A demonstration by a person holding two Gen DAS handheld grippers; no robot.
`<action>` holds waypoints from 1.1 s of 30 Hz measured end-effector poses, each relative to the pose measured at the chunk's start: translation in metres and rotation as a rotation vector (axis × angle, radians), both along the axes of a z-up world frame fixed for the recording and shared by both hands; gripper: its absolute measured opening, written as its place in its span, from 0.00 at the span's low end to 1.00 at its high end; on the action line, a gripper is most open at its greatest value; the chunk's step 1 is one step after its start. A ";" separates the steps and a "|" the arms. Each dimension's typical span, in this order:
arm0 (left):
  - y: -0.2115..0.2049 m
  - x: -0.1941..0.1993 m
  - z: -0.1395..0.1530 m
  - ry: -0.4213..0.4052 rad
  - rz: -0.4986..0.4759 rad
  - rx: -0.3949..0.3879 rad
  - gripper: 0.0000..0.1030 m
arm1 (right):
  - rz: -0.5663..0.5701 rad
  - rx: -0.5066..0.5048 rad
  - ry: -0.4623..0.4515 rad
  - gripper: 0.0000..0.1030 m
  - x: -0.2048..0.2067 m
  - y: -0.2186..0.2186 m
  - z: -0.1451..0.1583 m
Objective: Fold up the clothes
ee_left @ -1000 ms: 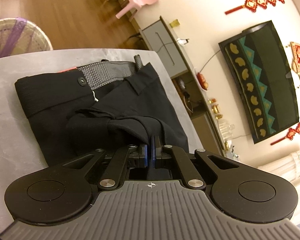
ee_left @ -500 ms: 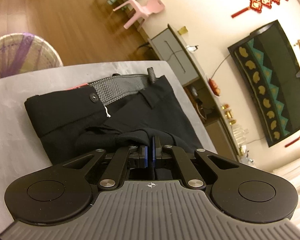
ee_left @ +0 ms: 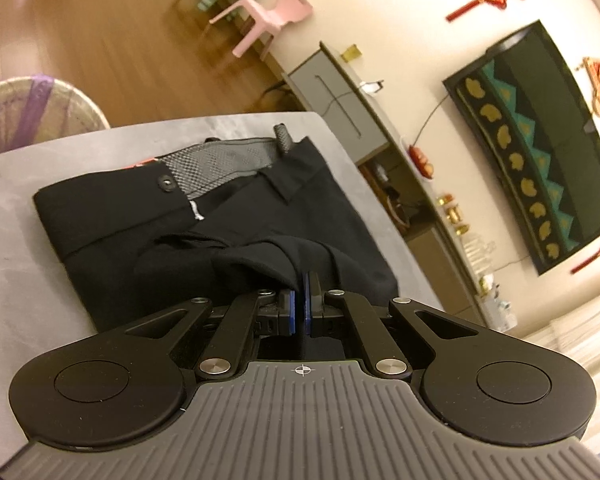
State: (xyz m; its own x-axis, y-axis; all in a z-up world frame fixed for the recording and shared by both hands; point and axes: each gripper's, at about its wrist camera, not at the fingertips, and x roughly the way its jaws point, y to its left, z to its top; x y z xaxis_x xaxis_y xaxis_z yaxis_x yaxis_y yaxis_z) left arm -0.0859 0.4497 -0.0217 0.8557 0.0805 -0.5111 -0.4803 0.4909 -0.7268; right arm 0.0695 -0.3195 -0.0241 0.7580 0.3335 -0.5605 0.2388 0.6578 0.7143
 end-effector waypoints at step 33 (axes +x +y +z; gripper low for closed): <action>0.029 -0.019 -0.007 -0.028 0.064 -0.089 0.00 | -0.147 0.037 0.067 0.01 -0.003 -0.025 -0.029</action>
